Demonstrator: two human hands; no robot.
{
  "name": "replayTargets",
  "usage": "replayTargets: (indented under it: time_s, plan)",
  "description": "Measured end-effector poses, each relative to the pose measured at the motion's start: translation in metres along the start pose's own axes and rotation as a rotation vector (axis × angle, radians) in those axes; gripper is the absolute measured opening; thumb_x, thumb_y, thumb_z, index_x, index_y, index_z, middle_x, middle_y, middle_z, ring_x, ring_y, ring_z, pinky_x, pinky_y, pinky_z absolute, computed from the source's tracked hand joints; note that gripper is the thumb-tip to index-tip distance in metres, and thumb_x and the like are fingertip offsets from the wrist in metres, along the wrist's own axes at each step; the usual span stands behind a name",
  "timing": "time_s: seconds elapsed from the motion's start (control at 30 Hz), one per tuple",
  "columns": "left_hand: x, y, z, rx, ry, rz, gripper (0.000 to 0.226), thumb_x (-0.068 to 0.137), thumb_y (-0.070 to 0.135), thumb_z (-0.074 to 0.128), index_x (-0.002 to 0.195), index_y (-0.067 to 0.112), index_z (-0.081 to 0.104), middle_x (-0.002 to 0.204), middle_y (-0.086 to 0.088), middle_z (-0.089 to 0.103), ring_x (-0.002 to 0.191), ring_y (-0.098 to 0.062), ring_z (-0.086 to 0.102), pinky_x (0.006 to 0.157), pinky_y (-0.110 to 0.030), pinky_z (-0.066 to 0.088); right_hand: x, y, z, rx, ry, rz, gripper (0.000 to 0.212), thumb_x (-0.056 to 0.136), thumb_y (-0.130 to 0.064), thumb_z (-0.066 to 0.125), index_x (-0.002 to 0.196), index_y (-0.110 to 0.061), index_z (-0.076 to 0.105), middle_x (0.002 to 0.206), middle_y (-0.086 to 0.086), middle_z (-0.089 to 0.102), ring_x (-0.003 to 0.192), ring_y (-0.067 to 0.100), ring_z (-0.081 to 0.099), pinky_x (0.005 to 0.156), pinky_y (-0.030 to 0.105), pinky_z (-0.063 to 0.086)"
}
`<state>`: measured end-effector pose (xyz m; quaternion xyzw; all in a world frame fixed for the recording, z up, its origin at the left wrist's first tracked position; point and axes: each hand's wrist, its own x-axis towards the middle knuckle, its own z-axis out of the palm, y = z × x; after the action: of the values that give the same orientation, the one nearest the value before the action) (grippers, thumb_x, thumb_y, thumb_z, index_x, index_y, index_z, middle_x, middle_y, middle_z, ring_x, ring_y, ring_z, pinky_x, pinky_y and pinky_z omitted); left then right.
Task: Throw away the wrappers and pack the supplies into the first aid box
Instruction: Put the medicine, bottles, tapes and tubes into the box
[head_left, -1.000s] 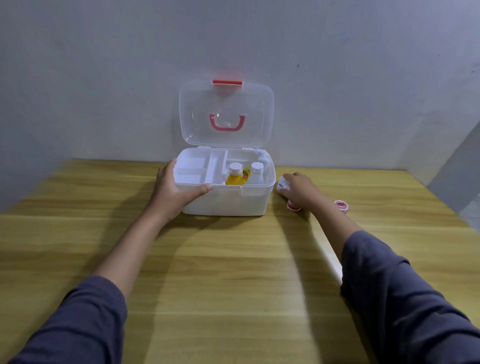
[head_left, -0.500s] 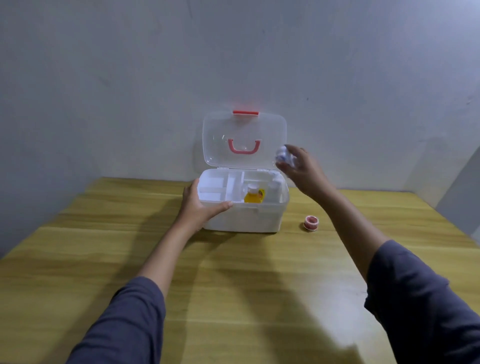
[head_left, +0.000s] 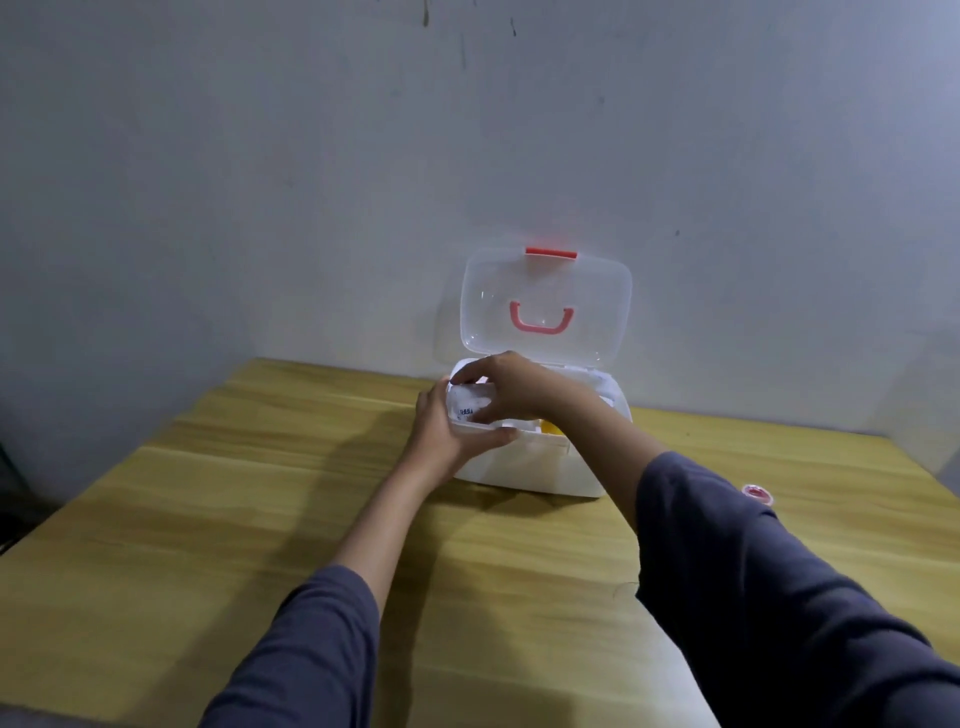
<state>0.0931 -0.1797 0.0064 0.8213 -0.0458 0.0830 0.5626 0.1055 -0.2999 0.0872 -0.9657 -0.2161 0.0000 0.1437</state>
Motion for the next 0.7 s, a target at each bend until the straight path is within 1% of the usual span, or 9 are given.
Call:
replayTargets:
  time_s: [0.07, 0.13, 0.17, 0.27, 0.37, 0.47, 0.53, 0.6, 0.7]
  plan:
    - [-0.004, 0.003, -0.002, -0.025, -0.021, 0.000, 0.109, 0.043, 0.051, 0.088, 0.138, 0.020, 0.044, 0.135, -0.001, 0.044, 0.124, -0.015, 0.048, 0.095, -0.027, 0.044, 0.000, 0.002, -0.002, 0.034, -0.029, 0.025, 0.053, 0.074, -0.029, 0.073, 0.124, -0.025, 0.056, 0.126, -0.001, 0.061, 0.113, 0.018, 0.055, 0.091, 0.026, 0.042]
    - [-0.003, 0.001, -0.003, -0.037, -0.042, -0.013, 0.108, 0.058, 0.036, 0.090, 0.147, 0.018, 0.032, 0.138, 0.002, 0.034, 0.127, -0.011, 0.038, 0.095, -0.023, 0.036, 0.000, 0.006, -0.006, 0.031, -0.074, 0.057, 0.054, 0.077, -0.038, 0.070, 0.127, -0.025, 0.053, 0.129, -0.001, 0.058, 0.115, 0.019, 0.053, 0.090, 0.025, 0.037]
    - [-0.002, 0.000, -0.002, -0.039, -0.047, -0.013, 0.107, 0.061, 0.032, 0.090, 0.148, 0.017, 0.029, 0.140, 0.000, 0.033, 0.127, -0.012, 0.037, 0.094, -0.022, 0.034, -0.001, 0.007, -0.008, 0.020, -0.094, 0.069, 0.052, 0.079, -0.042, 0.067, 0.127, -0.026, 0.054, 0.130, -0.001, 0.058, 0.115, 0.019, 0.052, 0.091, 0.027, 0.037]
    - [-0.002, 0.000, -0.002, -0.036, -0.055, -0.007, 0.106, 0.063, 0.029, 0.089, 0.149, 0.018, 0.028, 0.142, -0.004, 0.033, 0.122, -0.012, 0.039, 0.092, -0.022, 0.035, -0.005, 0.010, -0.011, 0.039, -0.101, 0.086, 0.048, 0.079, -0.043, 0.066, 0.123, -0.026, 0.057, 0.127, 0.002, 0.059, 0.113, 0.021, 0.053, 0.094, 0.031, 0.040]
    - [-0.003, 0.000, -0.002, -0.054, -0.054, -0.015, 0.106, 0.063, 0.028, 0.090, 0.149, 0.018, 0.027, 0.142, -0.003, 0.033, 0.120, -0.010, 0.039, 0.091, -0.022, 0.035, -0.005, 0.010, -0.009, 0.059, -0.057, 0.080, 0.050, 0.074, -0.035, 0.073, 0.121, -0.022, 0.059, 0.123, 0.004, 0.061, 0.108, 0.021, 0.056, 0.086, 0.026, 0.041]
    - [-0.003, 0.000, -0.001, -0.078, -0.051, -0.014, 0.107, 0.063, 0.027, 0.090, 0.149, 0.018, 0.027, 0.142, -0.002, 0.033, 0.122, -0.011, 0.039, 0.091, -0.021, 0.035, -0.002, 0.010, -0.004, 0.047, -0.026, 0.083, 0.051, 0.071, -0.035, 0.074, 0.118, -0.023, 0.060, 0.121, 0.005, 0.062, 0.105, 0.021, 0.057, 0.083, 0.025, 0.042]
    - [-0.003, 0.000, -0.001, -0.082, -0.050, -0.011, 0.106, 0.063, 0.027, 0.089, 0.149, 0.019, 0.027, 0.138, 0.000, 0.033, 0.119, -0.009, 0.039, 0.091, -0.021, 0.035, -0.001, 0.010, -0.003, 0.037, -0.028, 0.075, 0.051, 0.072, -0.039, 0.073, 0.119, -0.022, 0.060, 0.121, 0.005, 0.062, 0.106, 0.020, 0.057, 0.084, 0.026, 0.042]
    - [-0.003, 0.000, -0.001, -0.074, -0.049, -0.013, 0.105, 0.064, 0.028, 0.089, 0.149, 0.020, 0.027, 0.134, 0.002, 0.032, 0.115, -0.007, 0.037, 0.091, -0.022, 0.036, -0.002, 0.009, -0.006, 0.057, -0.042, 0.078, 0.054, 0.073, -0.044, 0.072, 0.121, -0.021, 0.059, 0.123, 0.004, 0.062, 0.111, 0.020, 0.056, 0.089, 0.027, 0.041]
    - [-0.003, 0.001, -0.001, -0.065, -0.046, -0.014, 0.109, 0.057, 0.034, 0.091, 0.147, 0.020, 0.032, 0.137, -0.002, 0.034, 0.120, -0.012, 0.043, 0.096, -0.028, 0.042, -0.005, 0.010, -0.014, 0.094, -0.074, 0.083, 0.052, 0.078, -0.041, 0.068, 0.124, -0.019, 0.058, 0.126, 0.002, 0.060, 0.113, 0.018, 0.055, 0.093, 0.027, 0.040]
